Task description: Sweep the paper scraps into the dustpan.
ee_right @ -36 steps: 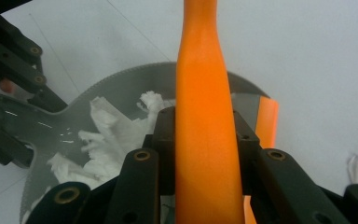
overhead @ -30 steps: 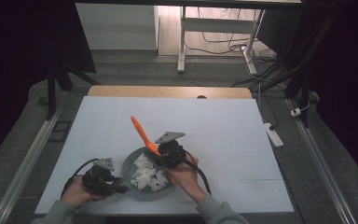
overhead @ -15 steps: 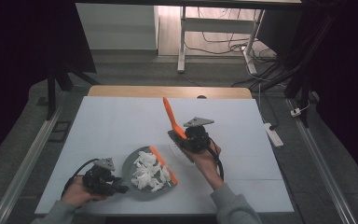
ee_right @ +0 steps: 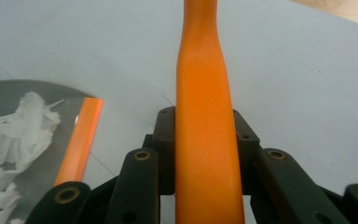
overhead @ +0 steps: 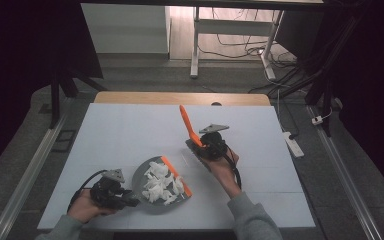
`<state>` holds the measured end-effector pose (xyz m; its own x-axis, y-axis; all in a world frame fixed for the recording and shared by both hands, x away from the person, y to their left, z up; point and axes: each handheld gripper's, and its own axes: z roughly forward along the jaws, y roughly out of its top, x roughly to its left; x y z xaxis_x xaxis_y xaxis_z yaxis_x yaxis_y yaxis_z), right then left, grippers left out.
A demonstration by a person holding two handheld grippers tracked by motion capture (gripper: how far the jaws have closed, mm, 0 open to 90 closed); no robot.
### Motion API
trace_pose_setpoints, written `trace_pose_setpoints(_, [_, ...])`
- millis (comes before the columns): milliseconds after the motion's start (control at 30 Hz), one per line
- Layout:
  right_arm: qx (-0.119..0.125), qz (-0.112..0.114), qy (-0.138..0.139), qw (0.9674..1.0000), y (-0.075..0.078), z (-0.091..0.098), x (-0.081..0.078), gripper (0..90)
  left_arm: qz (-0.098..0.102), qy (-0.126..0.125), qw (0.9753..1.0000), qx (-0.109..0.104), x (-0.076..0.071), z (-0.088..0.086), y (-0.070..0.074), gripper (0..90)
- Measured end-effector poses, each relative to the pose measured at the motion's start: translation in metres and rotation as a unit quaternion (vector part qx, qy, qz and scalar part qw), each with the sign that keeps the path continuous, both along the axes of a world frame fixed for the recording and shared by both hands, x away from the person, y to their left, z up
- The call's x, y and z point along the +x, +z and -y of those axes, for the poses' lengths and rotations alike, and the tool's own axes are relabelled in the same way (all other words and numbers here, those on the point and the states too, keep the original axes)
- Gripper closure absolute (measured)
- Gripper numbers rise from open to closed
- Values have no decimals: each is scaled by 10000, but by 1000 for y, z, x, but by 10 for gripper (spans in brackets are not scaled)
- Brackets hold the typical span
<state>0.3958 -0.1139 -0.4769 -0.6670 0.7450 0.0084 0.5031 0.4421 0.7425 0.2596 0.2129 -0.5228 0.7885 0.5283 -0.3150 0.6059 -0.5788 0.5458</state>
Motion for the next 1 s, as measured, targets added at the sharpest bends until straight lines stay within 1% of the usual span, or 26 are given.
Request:
trace_pose_setpoints(100, [-37, -57, -50, 10000, -3, 0, 4, 705, -4, 8, 10000, -2, 0, 0, 0, 612])
trace_pose_setpoints(267, [-200, -139, -58, 9997, -9, -1, 9, 705, -2, 18, 10000, -6, 0, 0, 1, 612])
trace_pose_setpoints(333, [-214, -143, -71, 9996, -10, -2, 10, 705, -6, 19, 10000, -11, 0, 0, 1, 612])
trace_pose_setpoints(500, [-318, -203, -27, 9993, -14, -6, 12, 705, -8, 19, 10000, -17, 1, 0, 1, 612])
trace_pose_setpoints(700, [-402, -246, 108, 9988, -17, -18, 11, 705, -9, 30, 10000, -19, 1, 1, 2, 612])
trace_pose_setpoints(867, [-496, -228, 243, 9982, -18, -30, 6, 706, 3, 23, 10000, -12, 0, 3, 2, 612])
trace_pose_setpoints(933, [-503, -224, 315, 9980, -18, -35, 3, 705, 3, 21, 10000, -6, 1, 4, 2, 612])
trace_pose_setpoints(1000, [-449, -271, 403, 9978, -18, -38, 0, 705, 1, 33, 10000, -9, 1, 4, 2, 612])
